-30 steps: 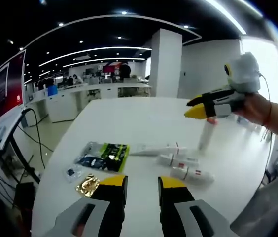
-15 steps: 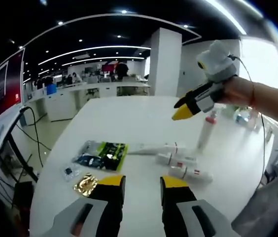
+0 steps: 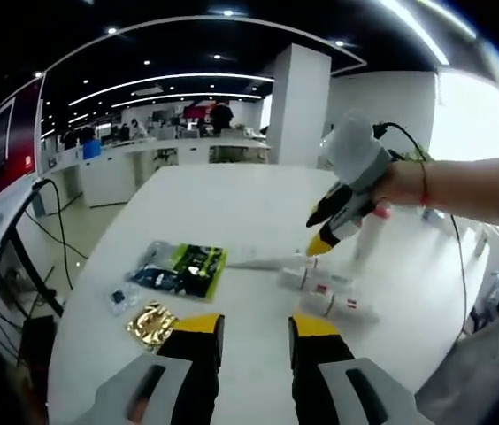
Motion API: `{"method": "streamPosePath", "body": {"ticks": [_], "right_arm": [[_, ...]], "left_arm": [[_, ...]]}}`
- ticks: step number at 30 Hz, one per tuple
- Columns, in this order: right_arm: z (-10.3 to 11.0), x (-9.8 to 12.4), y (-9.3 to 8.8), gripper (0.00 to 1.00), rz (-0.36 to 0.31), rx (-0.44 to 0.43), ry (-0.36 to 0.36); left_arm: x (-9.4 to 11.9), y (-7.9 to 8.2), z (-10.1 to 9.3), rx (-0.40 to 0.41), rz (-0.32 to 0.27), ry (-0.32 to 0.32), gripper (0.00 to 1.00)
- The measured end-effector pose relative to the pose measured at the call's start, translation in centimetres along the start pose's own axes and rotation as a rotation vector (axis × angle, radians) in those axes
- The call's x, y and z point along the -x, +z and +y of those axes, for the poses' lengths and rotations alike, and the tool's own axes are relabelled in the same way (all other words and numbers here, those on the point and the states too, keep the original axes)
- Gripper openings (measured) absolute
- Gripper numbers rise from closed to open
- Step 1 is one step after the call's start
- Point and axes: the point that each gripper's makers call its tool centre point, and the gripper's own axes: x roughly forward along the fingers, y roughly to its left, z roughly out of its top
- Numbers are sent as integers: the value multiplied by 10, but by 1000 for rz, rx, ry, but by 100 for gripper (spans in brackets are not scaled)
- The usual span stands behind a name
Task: Arrange the skincare products in the storage area until every visible bottle or jar stands upright without overlapping.
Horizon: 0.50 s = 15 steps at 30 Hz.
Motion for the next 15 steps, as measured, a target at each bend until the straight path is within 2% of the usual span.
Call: {"method": "streamPosePath", "body": {"ticks": [4,8,10,13,15], "right_arm": [[3,-18,-18,39,86,-13,36],[8,-25,-28,35,129,44,38],[10,-25,-20,31,106,30,44],[10,-22,-21,30,113,47,36],[11,-21,-24,30,117,28,40]], "left_arm": [[-1,-2,1,-4,11,2,30],[-1,-3,2,0,13,3,30],[-1,-4,0,6,14,-5,30],[-2,-4,-1,5,18,-11,30],[-3,-4,-2,1,20,-13,30]]}}
